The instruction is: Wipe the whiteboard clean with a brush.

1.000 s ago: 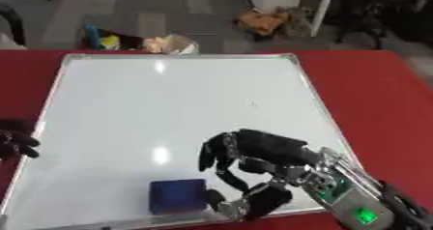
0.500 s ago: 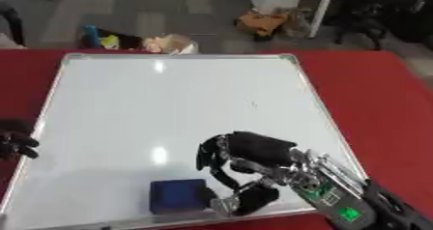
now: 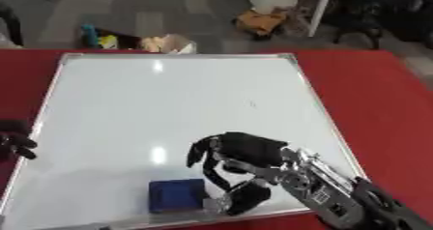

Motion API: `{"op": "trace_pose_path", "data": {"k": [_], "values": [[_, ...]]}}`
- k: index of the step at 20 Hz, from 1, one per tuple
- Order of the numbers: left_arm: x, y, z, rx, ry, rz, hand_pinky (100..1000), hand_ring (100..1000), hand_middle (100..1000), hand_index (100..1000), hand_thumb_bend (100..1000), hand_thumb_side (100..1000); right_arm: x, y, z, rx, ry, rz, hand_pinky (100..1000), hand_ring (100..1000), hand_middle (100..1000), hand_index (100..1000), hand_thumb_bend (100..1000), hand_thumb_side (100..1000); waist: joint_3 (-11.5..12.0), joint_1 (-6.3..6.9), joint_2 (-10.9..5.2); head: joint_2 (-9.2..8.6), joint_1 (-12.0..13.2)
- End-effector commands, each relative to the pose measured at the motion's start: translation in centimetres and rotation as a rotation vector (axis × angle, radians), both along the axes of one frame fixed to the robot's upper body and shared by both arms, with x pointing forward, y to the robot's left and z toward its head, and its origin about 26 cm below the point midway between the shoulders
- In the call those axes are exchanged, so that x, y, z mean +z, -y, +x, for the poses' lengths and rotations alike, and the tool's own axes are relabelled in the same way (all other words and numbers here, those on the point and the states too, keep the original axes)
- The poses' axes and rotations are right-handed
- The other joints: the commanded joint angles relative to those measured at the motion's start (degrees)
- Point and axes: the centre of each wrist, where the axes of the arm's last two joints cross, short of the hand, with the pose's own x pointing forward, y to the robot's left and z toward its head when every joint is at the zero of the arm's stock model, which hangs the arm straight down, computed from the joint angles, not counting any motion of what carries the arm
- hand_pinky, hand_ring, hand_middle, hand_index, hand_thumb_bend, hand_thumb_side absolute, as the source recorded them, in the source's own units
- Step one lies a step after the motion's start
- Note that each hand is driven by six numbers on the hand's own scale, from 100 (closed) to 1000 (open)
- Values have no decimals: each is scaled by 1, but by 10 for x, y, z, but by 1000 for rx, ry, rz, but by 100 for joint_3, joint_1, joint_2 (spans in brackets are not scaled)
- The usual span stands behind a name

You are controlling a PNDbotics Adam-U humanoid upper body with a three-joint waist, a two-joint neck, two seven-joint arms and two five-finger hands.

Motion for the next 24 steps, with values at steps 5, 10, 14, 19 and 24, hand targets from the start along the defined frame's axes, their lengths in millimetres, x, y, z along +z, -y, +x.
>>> {"op": "trace_pose_path", "data": {"k": [5, 10, 14, 19, 24], "values": [[8, 2, 1, -10, 22, 7, 483, 537, 563, 659, 677, 924, -5, -3, 8, -4, 33, -66, 684, 750, 711, 267, 100, 630, 9, 40, -67, -12, -40], [8, 3, 2, -13, 22, 7, 482, 537, 563, 659, 679, 924, -13, -10, 15, -11, 46, -89, 685, 750, 710, 269, 100, 646, 25, 42, -63, -9, -58], [8, 3, 2, -14, 22, 8, 482, 538, 563, 659, 679, 924, -18, -15, 19, -9, 55, -106, 685, 749, 707, 270, 108, 654, 38, 40, -56, -4, -74], [8, 3, 2, -16, 22, 8, 482, 538, 563, 658, 680, 924, -23, -19, 21, -3, 74, -138, 689, 750, 708, 273, 131, 664, 48, 41, -58, -9, -88], [8, 4, 2, -16, 23, 8, 481, 538, 563, 658, 681, 923, -29, -20, 22, 0, 85, -171, 694, 753, 712, 277, 155, 681, 51, 48, -61, -4, -101]]}}
